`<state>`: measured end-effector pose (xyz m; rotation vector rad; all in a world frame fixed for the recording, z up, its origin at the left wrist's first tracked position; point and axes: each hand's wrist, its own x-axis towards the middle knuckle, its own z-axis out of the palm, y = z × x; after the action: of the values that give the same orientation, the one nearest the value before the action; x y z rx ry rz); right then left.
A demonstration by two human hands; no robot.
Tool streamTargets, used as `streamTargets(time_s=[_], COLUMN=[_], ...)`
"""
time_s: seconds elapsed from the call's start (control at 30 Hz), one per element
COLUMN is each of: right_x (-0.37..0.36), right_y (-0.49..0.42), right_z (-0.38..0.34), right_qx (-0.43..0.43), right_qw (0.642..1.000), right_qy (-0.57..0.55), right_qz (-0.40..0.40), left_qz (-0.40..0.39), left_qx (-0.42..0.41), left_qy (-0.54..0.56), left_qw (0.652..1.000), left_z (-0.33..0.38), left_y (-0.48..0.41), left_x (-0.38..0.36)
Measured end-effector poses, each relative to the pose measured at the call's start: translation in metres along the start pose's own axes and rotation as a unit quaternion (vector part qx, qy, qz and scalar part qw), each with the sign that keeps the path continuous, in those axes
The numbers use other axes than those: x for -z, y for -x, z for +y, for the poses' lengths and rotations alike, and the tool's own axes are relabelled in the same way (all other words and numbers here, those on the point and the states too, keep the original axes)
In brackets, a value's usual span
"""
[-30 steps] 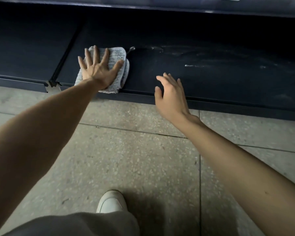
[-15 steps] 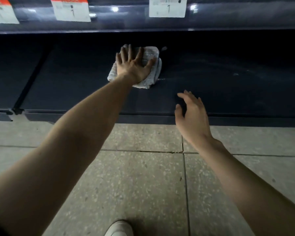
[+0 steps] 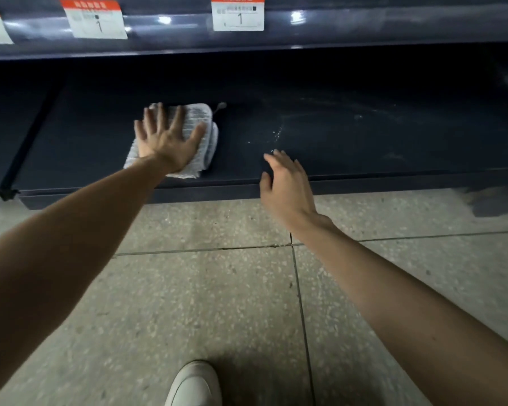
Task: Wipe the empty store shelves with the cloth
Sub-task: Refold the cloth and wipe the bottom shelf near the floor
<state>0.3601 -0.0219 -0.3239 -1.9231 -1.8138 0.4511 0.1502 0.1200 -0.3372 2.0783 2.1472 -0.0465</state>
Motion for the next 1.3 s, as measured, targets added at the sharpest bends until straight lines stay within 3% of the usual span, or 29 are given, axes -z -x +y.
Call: streamTargets(time_s=[0.2,0.37,0.6,0.73,0.9,1.17,1.3], right_x=[0.021,0.051,0.070,0.076,0.070,0.071,0.076], right_y=[-0.007,-0.004,0.001,0.001,0.007,0.011,0.008], right_z=[0.011,0.046,0.095,0.108,0.119,0.119,0.123], right_qx=[0.003,-0.029,0.019,-0.004,0.024,0.008,0.015], right_qw=[1.000,0.999,0.989,0.973,0.967,0.965,0.965], right_qy=[-0.009,-0.013,0.136,0.215,0.231,0.226,0.230], right_qz=[0.012,0.005,-0.061,-0.084,-0.104,-0.130,-0.128], left_qz=[-0.008,0.003,-0.006,-0.018,-0.014,0.010,0.009], left_qx=[0.033,-0.017,-0.098,-0.157,-0.125,0.031,0.071], left_qy=[0.008,0.013,0.017,0.020,0.014,0.012,0.013], left_qw=[0.999,1.000,0.995,0.987,0.992,0.999,0.997], left_z=[0.012,0.083,0.213,0.262,0.226,0.100,0.082], left_y=[-0.023,-0.057,-0.057,-0.030,-0.014,0.006,0.006], left_x=[0.005,0.002,-0.006,-0.012,-0.011,-0.006,-0.006])
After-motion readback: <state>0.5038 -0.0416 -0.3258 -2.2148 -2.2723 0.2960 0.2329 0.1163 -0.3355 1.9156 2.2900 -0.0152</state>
